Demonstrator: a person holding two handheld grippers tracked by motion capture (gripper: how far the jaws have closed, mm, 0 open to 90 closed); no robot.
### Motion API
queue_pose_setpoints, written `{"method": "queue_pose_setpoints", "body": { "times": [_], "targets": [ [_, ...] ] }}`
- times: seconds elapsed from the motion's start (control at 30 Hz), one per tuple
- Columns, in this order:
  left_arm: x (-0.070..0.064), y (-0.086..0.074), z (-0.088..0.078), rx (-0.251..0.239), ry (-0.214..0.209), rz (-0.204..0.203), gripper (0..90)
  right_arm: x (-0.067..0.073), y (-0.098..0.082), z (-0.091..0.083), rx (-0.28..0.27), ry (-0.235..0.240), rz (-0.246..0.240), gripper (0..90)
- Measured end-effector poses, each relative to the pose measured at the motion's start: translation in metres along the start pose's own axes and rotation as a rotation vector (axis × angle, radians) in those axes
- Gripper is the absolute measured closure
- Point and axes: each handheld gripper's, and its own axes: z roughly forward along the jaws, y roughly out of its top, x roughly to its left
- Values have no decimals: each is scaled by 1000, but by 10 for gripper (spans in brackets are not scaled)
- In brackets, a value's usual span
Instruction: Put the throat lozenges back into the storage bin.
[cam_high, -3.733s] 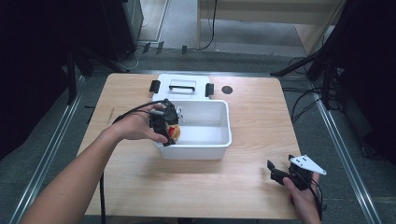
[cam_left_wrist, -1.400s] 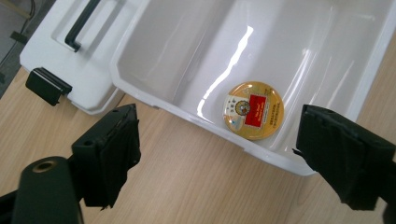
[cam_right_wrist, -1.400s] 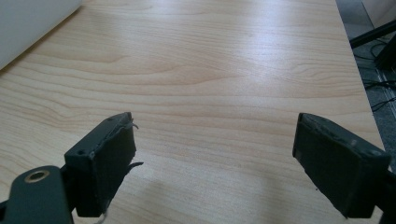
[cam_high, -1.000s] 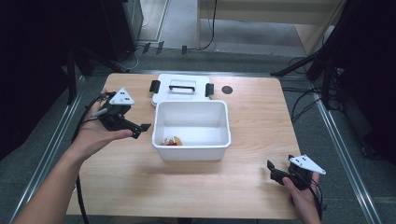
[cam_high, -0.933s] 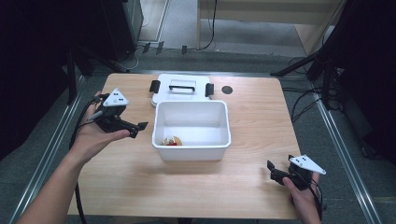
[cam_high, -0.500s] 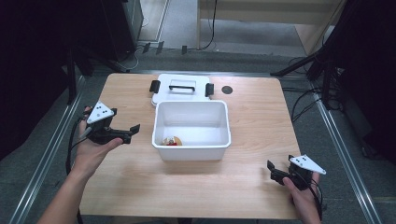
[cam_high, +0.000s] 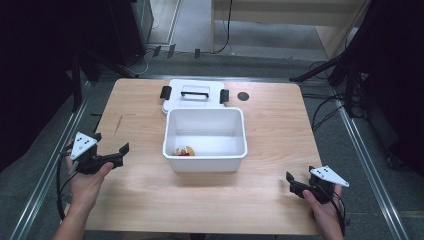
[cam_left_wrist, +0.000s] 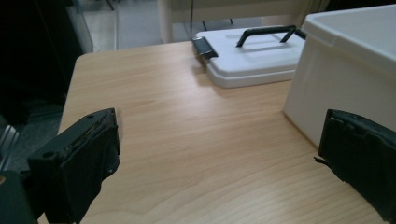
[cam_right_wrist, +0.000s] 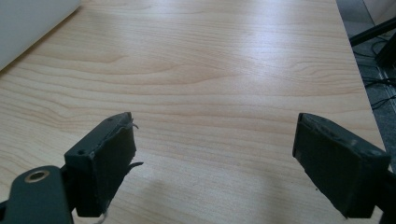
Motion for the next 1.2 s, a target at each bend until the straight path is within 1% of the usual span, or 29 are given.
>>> {"method": "queue_pose_setpoints", "body": {
  "times": [0.03, 0.07, 0.1, 0.17, 0.2, 0.23, 0.27, 0.3, 0.33, 0.4, 0.5, 0.53, 0.57, 0.63, 0.67, 0.7, 0.8, 0.9, 0.97, 1.1, 1.13, 1.2],
  "targets": [
    [0, 0, 0, 0, 0, 0, 0, 0, 0, 0, 0, 0, 0, 129],
    [5, -8, -4, 4, 20, -9, 0, 0, 0, 0, 1, 0, 0, 130],
    [5, -8, -4, 4, 20, -9, 0, 0, 0, 0, 1, 0, 0, 130],
    [10, -16, -7, 12, 34, -15, 0, 0, 0, 0, 1, -1, 0, 129],
    [15, -24, -10, 12, 49, -33, 0, 0, 0, 0, 1, -2, -3, 130],
    [15, -24, -10, 12, 49, -33, 0, 0, 0, 0, 1, -2, -3, 130],
    [17, -28, -12, 12, 61, -36, 0, 0, 0, 0, 1, -2, -3, 130],
    [20, -36, -17, 5, 90, -45, 0, 0, 0, 0, 2, -3, -3, 130],
    [20, -36, -17, 5, 90, -45, 0, 0, 0, 0, 2, -3, -3, 130],
    [24, -43, -22, 4, 123, -44, 0, 0, 0, 0, 4, -4, -3, 129],
    [33, -54, -32, 11, 158, -57, 0, 0, 0, 0, 4, -4, -4, 129],
    [39, -62, -39, 15, 182, -68, 0, 0, 0, 0, 5, -4, -3, 130],
    [39, -62, -39, 15, 182, -68, 0, 0, 0, 0, 5, -4, -3, 130],
    [45, -70, -44, 26, 198, -83, 0, 0, 0, 0, 7, -4, -2, 129],
    [50, -78, -49, 28, 211, -103, 0, 0, 0, 1, 7, -6, -1, 129],
    [50, -78, -49, 28, 211, -103, 0, 0, 0, 1, 8, -7, -1, 130],
    [55, -89, -56, 33, 224, -131, 0, 0, 0, 1, 9, -8, -2, 130],
    [57, -93, -59, 27, 226, -137, 0, 0, 0, 1, 12, -11, 0, 129],
    [56, -95, -61, 16, 231, -118, 0, 0, 0, 1, 12, -11, -1, 130],
    [54, -97, -60, 19, 232, -106, 0, 0, 0, 1, 13, -8, -1, 130],
    [53, -97, -59, 24, 238, -94, 0, 0, 0, 1, 13, -7, -2, 130],
    [52, -97, -59, 25, 241, -90, 0, 0, 0, 1, 15, -6, -1, 130]
  ]
}}
